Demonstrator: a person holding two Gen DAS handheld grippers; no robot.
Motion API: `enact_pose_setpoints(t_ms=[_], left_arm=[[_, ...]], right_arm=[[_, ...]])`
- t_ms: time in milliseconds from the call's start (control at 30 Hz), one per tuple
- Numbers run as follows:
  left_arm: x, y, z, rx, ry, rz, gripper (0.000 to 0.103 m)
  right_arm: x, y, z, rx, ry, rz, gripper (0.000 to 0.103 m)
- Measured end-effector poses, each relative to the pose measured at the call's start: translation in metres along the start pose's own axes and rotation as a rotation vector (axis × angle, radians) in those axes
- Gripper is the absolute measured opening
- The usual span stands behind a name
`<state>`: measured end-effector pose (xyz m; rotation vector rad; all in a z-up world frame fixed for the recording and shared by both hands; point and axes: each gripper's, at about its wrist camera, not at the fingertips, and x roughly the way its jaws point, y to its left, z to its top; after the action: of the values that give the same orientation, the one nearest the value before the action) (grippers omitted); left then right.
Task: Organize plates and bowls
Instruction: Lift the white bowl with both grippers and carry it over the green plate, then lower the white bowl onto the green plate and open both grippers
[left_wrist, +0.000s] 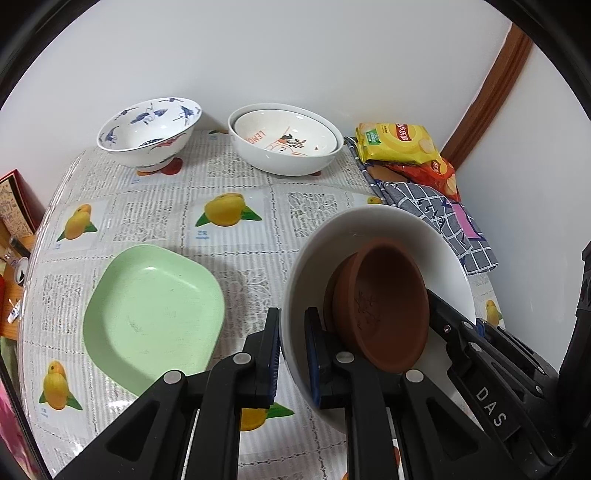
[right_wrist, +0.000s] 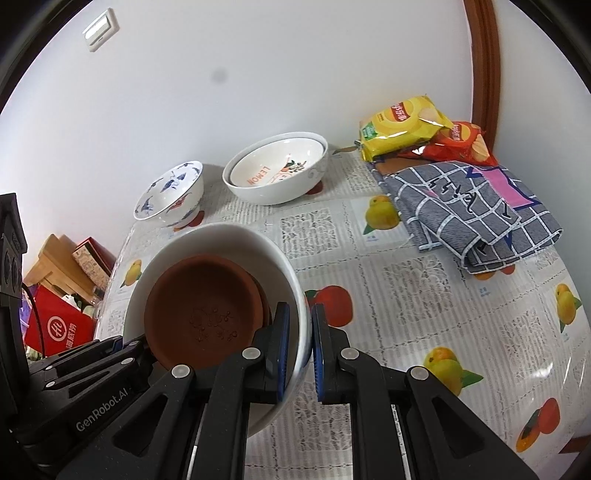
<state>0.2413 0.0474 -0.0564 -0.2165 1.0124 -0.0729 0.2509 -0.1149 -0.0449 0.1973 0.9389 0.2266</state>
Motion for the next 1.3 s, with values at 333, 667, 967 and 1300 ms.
enact_pose_setpoints(t_ms=[333, 667, 967, 1300], left_arm=[[-0.009, 0.024, -0.003, -0.027, -0.015, 0.014, 0.013], [-0.013, 0.044, -0.004, -0.054, -0.024, 0.027, 0.013], [-0.018, 0.061, -0.002, -0.075, -0.034, 0.038, 0.013], [-0.017, 0.081, -0.002, -0.098, -0.032, 0.06, 0.013]], right_arm=[[0.003, 0.025, -0.001, -0.025, 0.001, 0.019, 0.012], [0.009, 0.045, -0.003, -0.051, 0.007, 0.04, 0.012], [0.014, 0.06, -0.003, -0.072, 0.008, 0.058, 0.012], [0.028, 0.077, -0.005, -0.089, 0.026, 0.083, 0.012]])
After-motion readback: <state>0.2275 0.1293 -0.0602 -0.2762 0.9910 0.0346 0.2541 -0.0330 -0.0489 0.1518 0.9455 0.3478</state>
